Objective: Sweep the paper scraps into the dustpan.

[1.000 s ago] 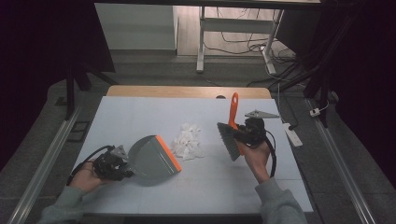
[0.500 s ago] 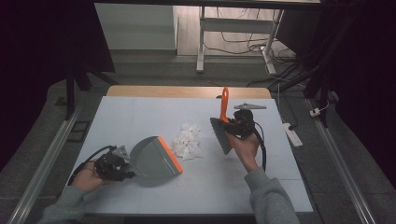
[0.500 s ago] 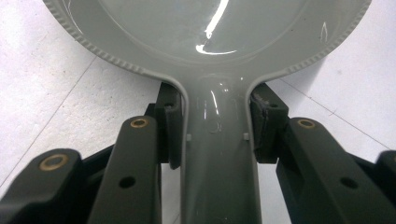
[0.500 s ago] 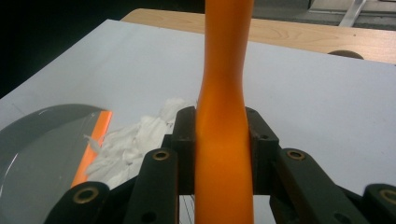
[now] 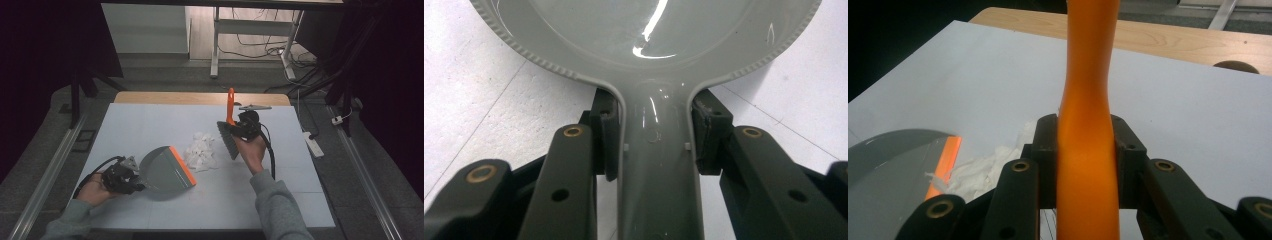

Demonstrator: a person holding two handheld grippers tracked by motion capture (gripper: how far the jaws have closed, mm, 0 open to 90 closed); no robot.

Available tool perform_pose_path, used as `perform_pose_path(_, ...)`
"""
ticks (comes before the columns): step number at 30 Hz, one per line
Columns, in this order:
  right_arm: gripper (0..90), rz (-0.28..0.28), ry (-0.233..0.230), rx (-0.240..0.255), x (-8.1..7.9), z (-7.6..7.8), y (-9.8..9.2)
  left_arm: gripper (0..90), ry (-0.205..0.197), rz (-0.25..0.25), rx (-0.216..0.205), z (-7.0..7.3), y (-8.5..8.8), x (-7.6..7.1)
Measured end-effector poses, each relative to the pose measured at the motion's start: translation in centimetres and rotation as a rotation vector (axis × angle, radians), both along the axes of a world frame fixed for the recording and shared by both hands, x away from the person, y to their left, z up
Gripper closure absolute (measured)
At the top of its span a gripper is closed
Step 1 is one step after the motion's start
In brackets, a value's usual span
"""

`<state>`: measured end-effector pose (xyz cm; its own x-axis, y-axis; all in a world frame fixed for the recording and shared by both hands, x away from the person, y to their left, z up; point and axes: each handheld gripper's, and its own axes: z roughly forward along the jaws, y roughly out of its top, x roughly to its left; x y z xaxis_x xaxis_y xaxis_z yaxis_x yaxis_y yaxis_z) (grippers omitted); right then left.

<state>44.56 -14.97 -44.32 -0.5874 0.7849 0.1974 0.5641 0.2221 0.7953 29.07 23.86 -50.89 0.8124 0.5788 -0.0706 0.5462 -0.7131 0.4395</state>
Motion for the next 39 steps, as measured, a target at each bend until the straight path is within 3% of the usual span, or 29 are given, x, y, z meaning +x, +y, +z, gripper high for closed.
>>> perform_pose_path(19, 69.7, 0.010, 0.023, -0.067, 2.3, -1.1, 4.6, 61.8, 0.001, 0.003, -0.002, -0.1, 0.0, 0.0)
perform_pose_path(39, 69.7, 0.015, 0.038, -0.118, 2.5, -2.6, 5.9, 61.8, 0.000, 0.004, -0.001, -0.1, -0.1, -0.1)
